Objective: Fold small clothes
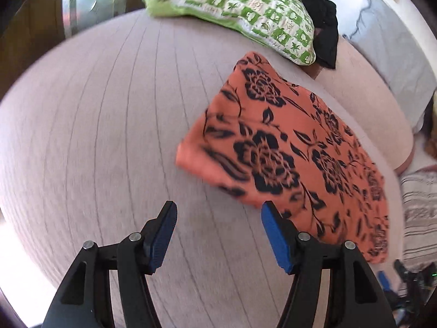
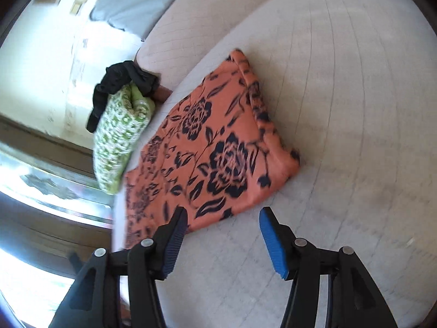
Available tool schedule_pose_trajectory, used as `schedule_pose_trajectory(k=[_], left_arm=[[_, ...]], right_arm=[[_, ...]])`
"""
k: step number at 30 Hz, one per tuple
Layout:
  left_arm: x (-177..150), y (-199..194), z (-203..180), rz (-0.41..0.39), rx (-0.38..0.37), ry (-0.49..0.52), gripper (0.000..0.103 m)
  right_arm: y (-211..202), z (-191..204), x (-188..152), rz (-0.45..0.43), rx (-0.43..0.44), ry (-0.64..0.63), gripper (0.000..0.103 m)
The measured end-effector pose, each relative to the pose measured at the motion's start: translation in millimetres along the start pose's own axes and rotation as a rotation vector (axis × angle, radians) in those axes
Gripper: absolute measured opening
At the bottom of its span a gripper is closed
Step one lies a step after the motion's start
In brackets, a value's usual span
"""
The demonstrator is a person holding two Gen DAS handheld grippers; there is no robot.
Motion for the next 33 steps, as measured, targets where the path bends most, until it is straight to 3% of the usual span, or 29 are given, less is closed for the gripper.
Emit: schedule_pose_trajectory(k=[6,9,14,17,19,21,25,26,28,29,31,33], left_arm=[[-5.8,23.1,-10.3,0.117,-0.184,-0.13,0.067],[5.5,30.2,-11.0,0.104,-0.255,-0.236,0.075],[29.9,49.3,-12.8,0.086,-0.334,-0.381,0.074],[40.9,55.4,-19.0,0.053,-0.351,-0.406,0.074],[44.4,59.0,-24.5,0.027,-0.351,-0.391,0.067],[45.8,66.9,-28.3,0.034,-0.354,-0.372,0.035],[50.2,82.1,-30.1,0.02,-0.353,-0.341,0.026],[50.6,83.5,-30.2,0.011,-0.352,-0.329,0.022],[51.4,87.0,-32.5,-0.006,-0.346,-0.303,0.018],[51.4,86.1,-33.1,-0.014,-0.348,-0.293,0.016],[53.3,83.3,-34.9,-0.035,-0.349,-0.272,0.014],[50.1,70.3,-33.4,-0.061,-0.358,-0.24,0.012]], right_arm=[[19.9,-6.4,-8.4,0.068,0.087,0.166,0.07],[27.4,-9.9,-7.2,0.059,0.079,0.184,0.07],[40.8,-16.7,14.1,-0.009,0.082,0.212,0.071],[47.0,-17.5,28.5,-0.066,0.085,0.219,0.07],[51.0,-16.9,36.2,-0.103,0.085,0.229,0.071],[54.9,-13.7,45.3,-0.129,0.081,0.222,0.071],[64.4,-8.1,57.7,-0.163,0.047,0.175,0.071],[66.7,-5.9,59.6,-0.165,0.016,0.144,0.065],[74.4,-6.1,60.9,-0.142,-0.057,0.081,0.027],[76.2,-7.4,60.0,-0.142,-0.068,0.078,0.018],[70.6,1.8,60.4,-0.184,-0.109,0.016,0.016],[59.0,25.4,60.1,-0.24,-0.202,-0.152,0.015]])
Point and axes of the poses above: each gripper's, at about its wrist camera, not at the fingertips, and y roughly the way its jaws point, z to its left, x to its top, the point moved 7 cm from there along y, roughly the way its jaws point, and after that the axes turned 8 degrees about -y, right-handed, at the moved point
